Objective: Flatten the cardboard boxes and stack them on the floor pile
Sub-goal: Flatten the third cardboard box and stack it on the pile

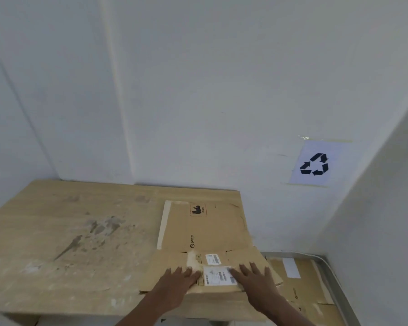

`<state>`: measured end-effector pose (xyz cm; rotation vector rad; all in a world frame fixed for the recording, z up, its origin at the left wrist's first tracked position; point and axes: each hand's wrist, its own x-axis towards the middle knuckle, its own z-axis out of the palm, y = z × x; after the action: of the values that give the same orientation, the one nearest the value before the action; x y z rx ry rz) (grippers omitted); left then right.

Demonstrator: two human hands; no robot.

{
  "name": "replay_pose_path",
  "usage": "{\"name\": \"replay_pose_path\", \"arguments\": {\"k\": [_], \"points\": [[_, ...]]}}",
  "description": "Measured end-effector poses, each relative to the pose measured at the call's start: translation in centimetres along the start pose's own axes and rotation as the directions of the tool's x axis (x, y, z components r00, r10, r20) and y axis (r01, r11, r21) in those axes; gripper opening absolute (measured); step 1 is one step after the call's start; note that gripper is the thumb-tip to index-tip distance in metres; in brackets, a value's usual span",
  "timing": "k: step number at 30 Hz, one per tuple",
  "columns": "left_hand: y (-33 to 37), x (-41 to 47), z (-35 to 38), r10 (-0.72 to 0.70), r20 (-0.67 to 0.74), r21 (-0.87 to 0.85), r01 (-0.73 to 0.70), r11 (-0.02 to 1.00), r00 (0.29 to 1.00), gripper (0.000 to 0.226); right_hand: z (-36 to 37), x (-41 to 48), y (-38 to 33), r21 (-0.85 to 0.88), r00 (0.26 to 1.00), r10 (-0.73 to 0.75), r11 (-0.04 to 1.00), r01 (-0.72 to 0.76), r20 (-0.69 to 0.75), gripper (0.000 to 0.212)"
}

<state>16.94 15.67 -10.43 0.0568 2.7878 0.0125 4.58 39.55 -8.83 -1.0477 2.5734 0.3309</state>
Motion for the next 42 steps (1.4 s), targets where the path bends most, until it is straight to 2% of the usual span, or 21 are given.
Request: {"name": "replay_pose_path", "arguments": {"k": [10, 16, 20, 26, 34, 42], "points": [[4.5, 3.3, -0.2, 0.077, -0.010, -0.008, -0.077, 0.997, 0.997, 0.076, 1.4, -2.2, 5.0, 0.032, 0.993, 0.115, 0.993, -0.115, 0.006, 0.082], [7.7, 6.7, -1.9, 0.095, -0.059, -0.028, -0.097, 0.995, 0.994, 0.077, 2.6, -2.2, 10.2, 0.121, 0.984, 0.176, 0.978, -0.173, -0.017, 0.073], [11.0, 9.3, -3.1, 0.088, -0.084, 0.004, -0.088, 0.996, 0.993, 0.080, 2.4, -3.0, 14.3, 0.104, 0.985, 0.165, 0.982, -0.159, -0.057, 0.082], [19.8, 14.5, -4.9, 0.051, -0.121, 0.014, -0.049, 0.999, 0.991, 0.080, 3.2, -5.1, 24.1, 0.082, 0.983, 0.139, 0.988, -0.130, -0.117, 0.076], [33.9, 20.0, -7.2, -0.040, -0.131, 0.009, 0.041, 0.999, 0.991, 0.080, 6.6, -9.5, 38.3, 0.052, 0.977, 0.091, 0.995, -0.083, -0.193, 0.081], [42.8, 23.9, -7.1, 0.028, -0.103, -0.064, -0.035, 0.997, 0.994, 0.076, 11.1, -12.6, 46.9, 0.084, 0.979, 0.091, 0.993, -0.077, -0.181, 0.075]]}}
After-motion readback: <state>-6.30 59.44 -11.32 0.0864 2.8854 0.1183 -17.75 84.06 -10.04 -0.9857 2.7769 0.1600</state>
